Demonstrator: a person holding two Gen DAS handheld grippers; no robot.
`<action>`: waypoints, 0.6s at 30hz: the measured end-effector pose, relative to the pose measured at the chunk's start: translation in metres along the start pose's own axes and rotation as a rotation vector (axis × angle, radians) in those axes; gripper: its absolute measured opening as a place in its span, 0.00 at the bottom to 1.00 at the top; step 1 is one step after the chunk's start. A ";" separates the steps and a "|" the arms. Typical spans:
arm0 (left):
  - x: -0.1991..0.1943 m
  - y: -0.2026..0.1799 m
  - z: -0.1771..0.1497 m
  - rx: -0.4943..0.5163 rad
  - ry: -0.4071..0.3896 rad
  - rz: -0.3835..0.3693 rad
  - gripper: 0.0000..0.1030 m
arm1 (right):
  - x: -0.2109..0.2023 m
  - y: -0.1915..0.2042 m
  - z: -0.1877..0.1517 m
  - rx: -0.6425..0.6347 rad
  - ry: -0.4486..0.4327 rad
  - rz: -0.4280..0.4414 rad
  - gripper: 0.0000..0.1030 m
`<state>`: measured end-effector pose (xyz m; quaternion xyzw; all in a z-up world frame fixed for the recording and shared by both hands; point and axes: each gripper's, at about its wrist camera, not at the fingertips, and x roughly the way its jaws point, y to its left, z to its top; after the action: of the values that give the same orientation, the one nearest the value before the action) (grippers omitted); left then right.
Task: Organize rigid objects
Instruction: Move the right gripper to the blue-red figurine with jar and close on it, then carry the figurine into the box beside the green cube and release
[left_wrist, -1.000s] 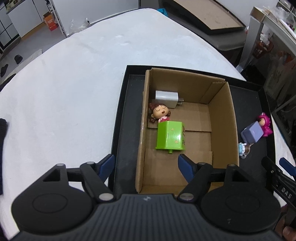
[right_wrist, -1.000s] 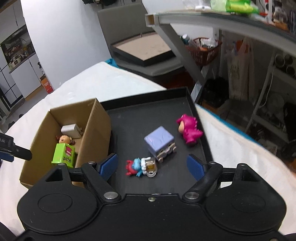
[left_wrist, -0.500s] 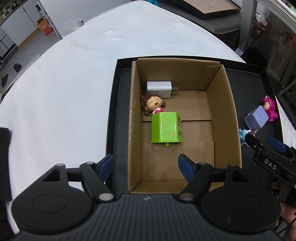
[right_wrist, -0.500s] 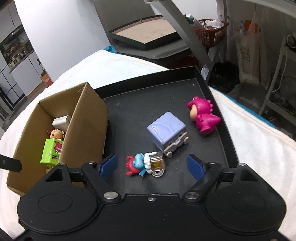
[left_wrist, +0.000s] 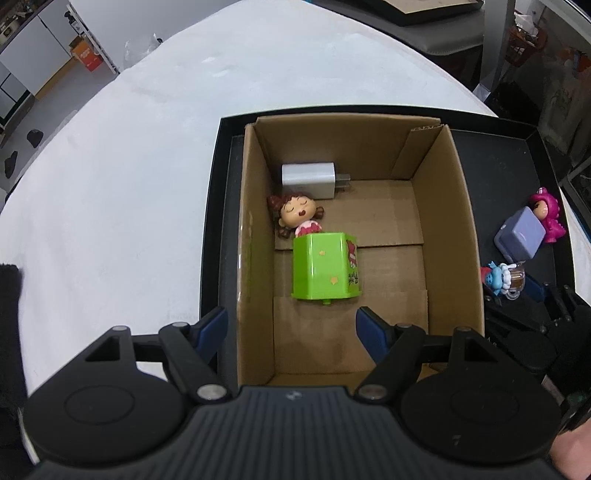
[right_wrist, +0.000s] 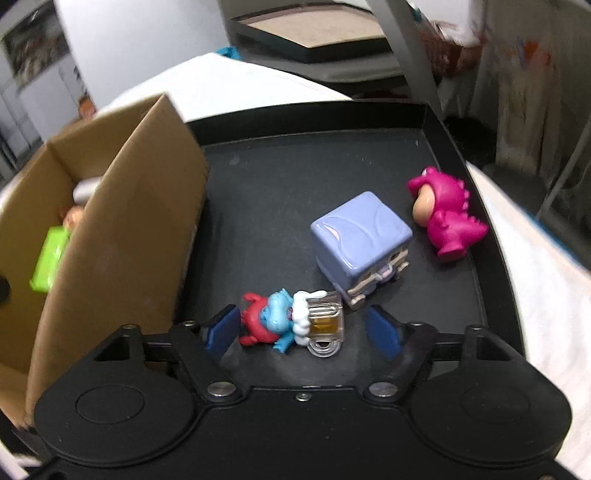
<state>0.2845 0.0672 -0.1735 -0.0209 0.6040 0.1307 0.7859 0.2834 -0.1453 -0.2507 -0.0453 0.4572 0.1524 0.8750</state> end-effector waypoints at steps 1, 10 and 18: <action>-0.001 0.000 0.001 0.001 -0.004 0.001 0.73 | -0.001 0.002 -0.001 -0.019 -0.003 -0.011 0.56; -0.013 0.012 -0.002 -0.037 -0.023 -0.014 0.73 | -0.012 -0.019 0.002 0.066 0.024 -0.030 0.55; -0.021 0.023 -0.008 -0.054 -0.051 -0.032 0.73 | -0.034 -0.027 0.011 0.075 0.004 -0.046 0.55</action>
<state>0.2668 0.0839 -0.1530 -0.0485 0.5794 0.1348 0.8023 0.2820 -0.1760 -0.2181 -0.0233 0.4633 0.1147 0.8784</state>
